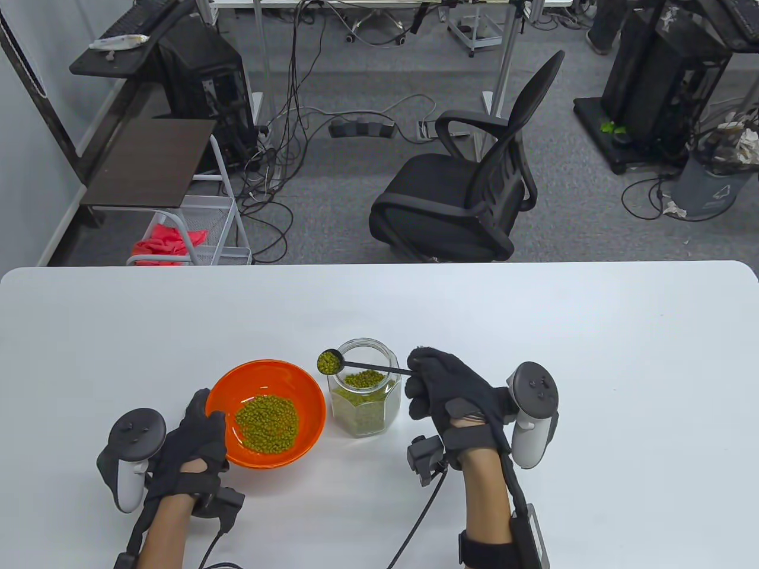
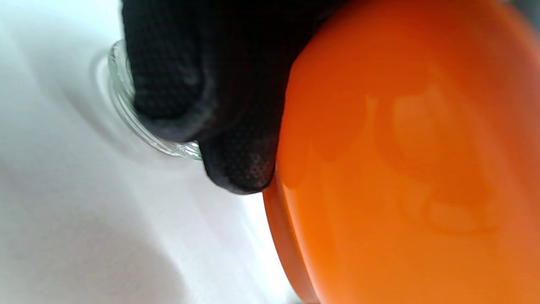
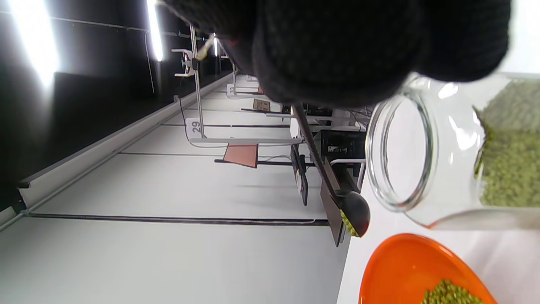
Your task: Portion mung beans with measuring scoop (Bowl in hand)
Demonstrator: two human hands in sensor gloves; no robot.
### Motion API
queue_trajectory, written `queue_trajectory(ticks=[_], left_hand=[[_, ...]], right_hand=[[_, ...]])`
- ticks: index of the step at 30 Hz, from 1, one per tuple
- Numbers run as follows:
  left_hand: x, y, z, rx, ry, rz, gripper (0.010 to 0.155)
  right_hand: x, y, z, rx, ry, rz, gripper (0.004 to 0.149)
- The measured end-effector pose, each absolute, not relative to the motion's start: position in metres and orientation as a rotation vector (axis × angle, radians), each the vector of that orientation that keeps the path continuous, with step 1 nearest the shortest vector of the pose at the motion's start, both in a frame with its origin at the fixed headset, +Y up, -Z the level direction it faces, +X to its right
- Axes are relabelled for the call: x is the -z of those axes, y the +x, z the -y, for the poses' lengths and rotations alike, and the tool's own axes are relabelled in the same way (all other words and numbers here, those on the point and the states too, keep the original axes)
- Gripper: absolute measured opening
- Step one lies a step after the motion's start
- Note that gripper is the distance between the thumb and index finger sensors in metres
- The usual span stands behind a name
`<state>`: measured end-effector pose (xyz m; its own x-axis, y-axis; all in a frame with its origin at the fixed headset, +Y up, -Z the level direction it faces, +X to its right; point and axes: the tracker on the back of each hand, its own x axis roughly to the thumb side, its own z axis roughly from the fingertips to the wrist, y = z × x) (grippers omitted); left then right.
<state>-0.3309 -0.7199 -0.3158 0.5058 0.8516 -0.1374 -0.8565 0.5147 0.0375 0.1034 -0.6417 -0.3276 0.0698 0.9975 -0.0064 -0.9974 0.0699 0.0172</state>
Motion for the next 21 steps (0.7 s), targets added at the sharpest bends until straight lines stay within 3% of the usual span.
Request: queue_trajectory(ticks=[21], left_hand=[[0.316, -0.331, 0.72, -1.04, -0.042, -0.138, 0.064]], right_hand=[[0.326, 0.024, 0.651, -1.657, 0.186, -0.155, 0.041]])
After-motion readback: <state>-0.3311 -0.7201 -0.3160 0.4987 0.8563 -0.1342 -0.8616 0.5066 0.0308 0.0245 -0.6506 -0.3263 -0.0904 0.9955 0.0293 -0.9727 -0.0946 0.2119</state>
